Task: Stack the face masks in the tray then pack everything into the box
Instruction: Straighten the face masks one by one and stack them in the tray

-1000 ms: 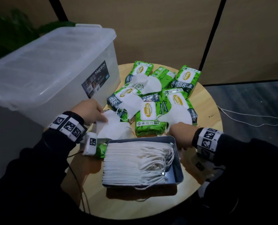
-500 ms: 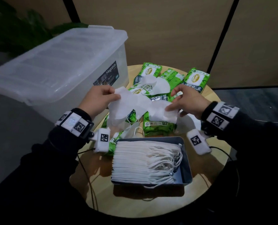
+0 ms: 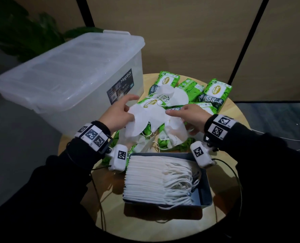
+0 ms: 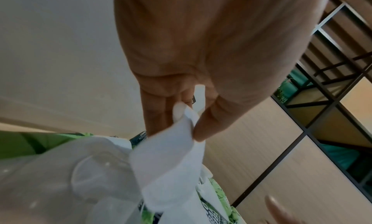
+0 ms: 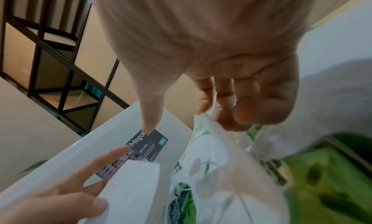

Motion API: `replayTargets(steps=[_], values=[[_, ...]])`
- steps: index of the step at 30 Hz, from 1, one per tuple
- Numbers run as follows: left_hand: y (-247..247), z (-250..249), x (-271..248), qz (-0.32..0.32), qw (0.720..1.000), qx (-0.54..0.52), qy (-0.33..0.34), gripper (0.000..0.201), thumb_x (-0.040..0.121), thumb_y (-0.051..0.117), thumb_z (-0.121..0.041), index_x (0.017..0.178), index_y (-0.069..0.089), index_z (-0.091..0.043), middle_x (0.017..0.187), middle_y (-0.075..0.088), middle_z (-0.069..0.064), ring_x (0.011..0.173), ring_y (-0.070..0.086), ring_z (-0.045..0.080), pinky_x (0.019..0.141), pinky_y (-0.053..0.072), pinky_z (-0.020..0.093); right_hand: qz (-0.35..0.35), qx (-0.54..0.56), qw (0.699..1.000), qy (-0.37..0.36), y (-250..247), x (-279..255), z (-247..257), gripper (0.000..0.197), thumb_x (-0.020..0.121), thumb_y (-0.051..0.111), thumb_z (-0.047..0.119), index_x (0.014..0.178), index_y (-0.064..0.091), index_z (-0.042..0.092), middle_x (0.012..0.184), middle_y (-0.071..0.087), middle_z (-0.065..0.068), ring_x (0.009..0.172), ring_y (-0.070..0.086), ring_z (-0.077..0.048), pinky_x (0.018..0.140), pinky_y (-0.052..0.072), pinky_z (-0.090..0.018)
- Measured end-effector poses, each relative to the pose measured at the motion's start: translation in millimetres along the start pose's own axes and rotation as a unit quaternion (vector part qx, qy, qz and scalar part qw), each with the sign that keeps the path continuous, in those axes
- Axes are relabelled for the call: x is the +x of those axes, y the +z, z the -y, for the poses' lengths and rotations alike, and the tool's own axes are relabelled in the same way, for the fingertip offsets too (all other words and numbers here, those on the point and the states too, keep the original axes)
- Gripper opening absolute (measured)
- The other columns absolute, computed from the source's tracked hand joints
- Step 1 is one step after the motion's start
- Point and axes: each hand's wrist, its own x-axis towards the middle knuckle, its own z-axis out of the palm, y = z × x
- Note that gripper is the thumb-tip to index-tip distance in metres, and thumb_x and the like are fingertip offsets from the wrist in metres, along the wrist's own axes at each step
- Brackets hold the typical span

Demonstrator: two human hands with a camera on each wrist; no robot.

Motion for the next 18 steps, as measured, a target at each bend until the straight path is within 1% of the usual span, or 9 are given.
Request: replayTargets(steps=[2,4,6,8,10,11,13,16,18], values=[[0.8,2.2,2.1,0.026,0.999,0.047,0.006,0.063,0.086,0.067,0.000,0.128,0.062,-0.047,0.095,0.053,0.000,0.083,0.055,0.020,0.070,0.049,0.030,0.032,-0.041,0.999,0.004,3.5,-0.6,6.9,0.065,0.069,0.082,0.070,0.075,0.044,0.017,0.075,0.042,-0.007,0.066,0.046,-0.025,0.059,0.038,-0.032],[1.2,3.2,2.8,0.040,0.994,0.096,0.017,0.052,0.085,0.070,-0.002,0.119,0.069,-0.042,0.082,0.052,-0.002,0.075,0.051,0.019,0.062,0.042,0.027,0.068,-0.113,0.991,0.002,4.1,0.1,10.0,0.057,0.077,0.086,0.050,0.067,0.040,0.018,0.066,0.043,-0.007,0.059,0.045,-0.024,0.054,0.037,-0.030],[1.1,4.4,3.3,0.030,0.987,0.157,0.023,0.044,0.084,0.075,-0.008,0.114,0.071,-0.040,0.076,0.051,-0.008,0.069,0.050,0.012,0.057,0.036,0.023,0.064,-0.125,0.990,-0.004,2.2,2.3,9.4,0.033,0.084,0.084,0.021,0.075,0.053,0.011,0.071,0.054,-0.013,0.061,0.054,-0.027,0.047,0.047,-0.031],[-0.6,6.2,3.1,0.018,0.978,0.206,0.020,0.040,0.083,0.080,-0.015,0.112,0.071,-0.040,0.078,0.052,-0.014,0.072,0.051,0.008,0.059,0.036,0.022,0.038,-0.094,0.995,-0.017,-2.2,3.7,7.5,0.019,0.084,0.081,0.007,0.082,0.062,0.007,0.076,0.057,-0.017,0.064,0.058,-0.029,0.046,0.053,-0.032],[-2.6,10.3,5.2,0.022,0.966,0.259,0.003,0.030,0.081,0.083,-0.023,0.103,0.070,-0.038,0.084,0.057,-0.011,0.080,0.056,0.015,0.067,0.039,0.027,0.023,-0.012,0.999,-0.031,-7.5,2.7,10.2,0.016,0.083,0.083,0.009,0.084,0.068,0.004,0.078,0.061,-0.018,0.068,0.061,-0.028,0.054,0.055,-0.035],[-4.2,11.8,6.2,0.026,0.957,0.289,-0.010,0.023,0.080,0.084,-0.028,0.095,0.068,-0.035,0.088,0.062,-0.007,0.085,0.058,0.019,0.071,0.042,0.029,0.026,0.056,0.998,-0.028,-9.7,1.0,13.2,0.018,0.082,0.084,0.011,0.091,0.072,0.000,0.085,0.069,-0.017,0.073,0.065,-0.028,0.061,0.057,-0.038],[-7.4,15.3,9.3,0.022,0.947,0.320,-0.016,0.021,0.078,0.085,-0.035,0.081,0.065,-0.029,0.095,0.068,0.000,0.088,0.062,0.024,0.073,0.045,0.032,0.061,0.189,0.980,-0.011,-13.2,-2.4,20.5,0.022,0.087,0.080,0.013,0.105,0.072,0.003,0.099,0.074,-0.013,0.082,0.069,-0.027,0.072,0.059,-0.039],[-11.0,9.5,10.9,-0.018,0.958,0.284,0.041,0.020,0.077,0.087,-0.036,0.077,0.069,-0.026,0.107,0.061,0.003,0.095,0.060,0.022,0.082,0.044,0.033,0.099,0.273,0.957,-0.018,-13.8,-5.8,26.6,0.012,0.096,0.069,0.014,0.106,0.070,0.007,0.099,0.074,-0.010,0.083,0.070,-0.024,0.075,0.060,-0.036],[-13.6,-1.3,8.7,-0.071,0.975,0.184,0.104,0.020,0.076,0.087,-0.037,0.081,0.071,-0.026,0.114,0.059,-0.001,0.102,0.055,0.016,0.091,0.042,0.033,0.086,0.294,0.952,-0.017,-11.3,-6.5,26.6,0.009,0.098,0.065,0.012,0.104,0.069,0.006,0.097,0.073,-0.012,0.083,0.068,-0.024,0.079,0.059,-0.039]])
